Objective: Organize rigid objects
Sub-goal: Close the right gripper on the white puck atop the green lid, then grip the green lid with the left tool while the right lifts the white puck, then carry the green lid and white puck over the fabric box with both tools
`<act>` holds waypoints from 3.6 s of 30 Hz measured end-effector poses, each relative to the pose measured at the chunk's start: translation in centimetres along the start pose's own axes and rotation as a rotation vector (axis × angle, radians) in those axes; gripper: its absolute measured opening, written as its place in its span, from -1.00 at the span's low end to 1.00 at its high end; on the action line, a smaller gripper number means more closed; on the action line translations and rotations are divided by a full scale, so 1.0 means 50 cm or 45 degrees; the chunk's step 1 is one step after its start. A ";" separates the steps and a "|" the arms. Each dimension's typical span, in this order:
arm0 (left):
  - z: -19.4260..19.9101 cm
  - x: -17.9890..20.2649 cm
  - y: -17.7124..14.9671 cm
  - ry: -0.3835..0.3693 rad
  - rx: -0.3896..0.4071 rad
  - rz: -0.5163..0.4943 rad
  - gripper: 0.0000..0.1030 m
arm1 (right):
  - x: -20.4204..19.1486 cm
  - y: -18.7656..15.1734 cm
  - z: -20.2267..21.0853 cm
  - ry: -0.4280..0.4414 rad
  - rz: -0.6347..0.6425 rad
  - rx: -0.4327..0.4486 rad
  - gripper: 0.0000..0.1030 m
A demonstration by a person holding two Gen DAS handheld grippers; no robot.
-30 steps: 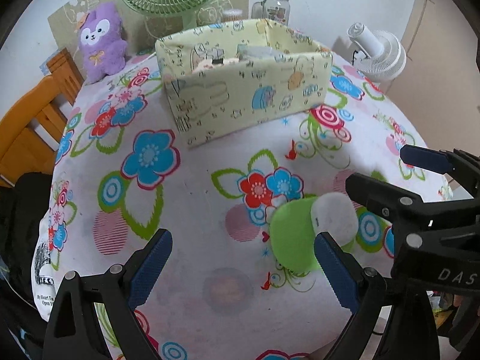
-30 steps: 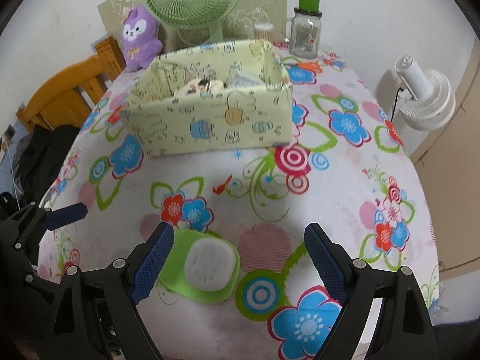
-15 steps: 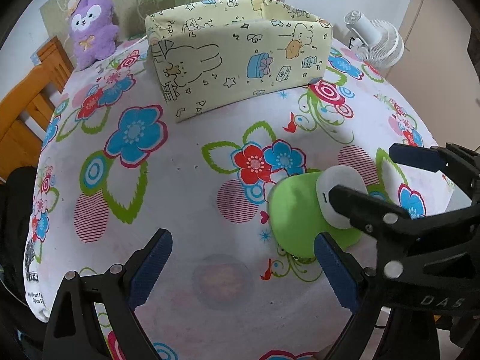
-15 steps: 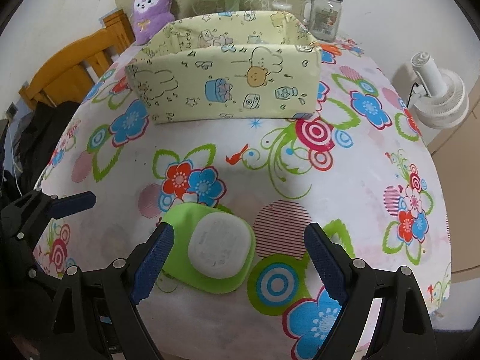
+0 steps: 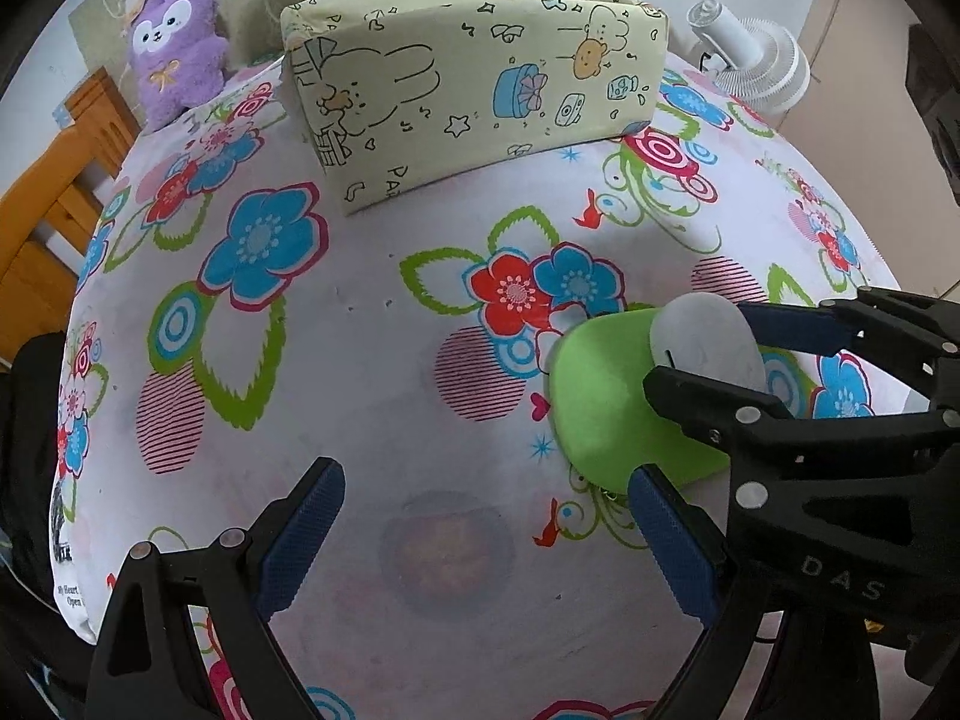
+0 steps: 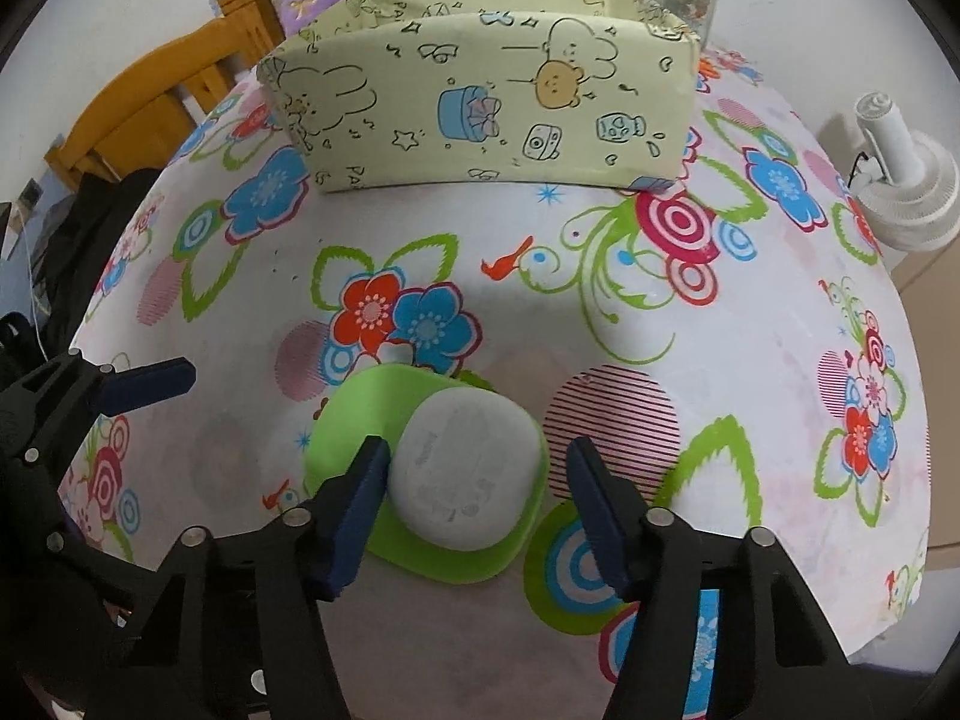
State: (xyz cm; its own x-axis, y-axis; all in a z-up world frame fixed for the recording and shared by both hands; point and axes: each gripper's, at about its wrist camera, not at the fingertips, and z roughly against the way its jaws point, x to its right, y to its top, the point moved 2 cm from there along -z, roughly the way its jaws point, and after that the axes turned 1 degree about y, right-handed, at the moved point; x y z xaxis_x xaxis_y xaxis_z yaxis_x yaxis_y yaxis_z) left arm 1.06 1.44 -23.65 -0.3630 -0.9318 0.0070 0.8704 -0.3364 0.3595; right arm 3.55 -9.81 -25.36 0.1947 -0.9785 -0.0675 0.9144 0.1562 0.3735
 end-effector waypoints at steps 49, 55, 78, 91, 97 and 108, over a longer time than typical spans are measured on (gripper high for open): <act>-0.071 0.156 0.082 0.112 -0.060 0.273 0.98 | 0.216 0.014 -0.001 -0.033 0.096 -0.071 0.04; -0.080 0.163 0.090 0.134 -0.052 0.333 1.00 | 0.221 0.014 -0.007 -0.024 0.121 -0.081 0.04; -0.054 0.166 0.097 0.167 -0.040 0.325 0.85 | 0.194 0.018 0.007 0.021 0.094 -0.070 0.04; -0.005 0.111 0.124 0.178 -0.012 0.268 0.85 | 0.147 0.063 0.043 0.026 0.049 -0.040 0.04; 0.030 0.086 0.143 0.178 0.009 0.244 0.85 | 0.126 0.093 0.072 0.011 0.042 -0.011 0.04; 0.095 0.058 0.175 0.174 0.067 0.204 0.85 | 0.100 0.137 0.135 -0.015 0.040 0.042 0.04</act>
State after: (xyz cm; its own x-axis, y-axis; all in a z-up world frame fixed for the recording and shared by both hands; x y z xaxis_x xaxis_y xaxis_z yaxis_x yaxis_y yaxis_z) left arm 6.05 -3.57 -16.05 -0.1698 -0.9838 -0.0571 0.8934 -0.1781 0.4124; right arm 8.40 -14.54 -16.91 0.2187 -0.9748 -0.0445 0.8957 0.1825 0.4055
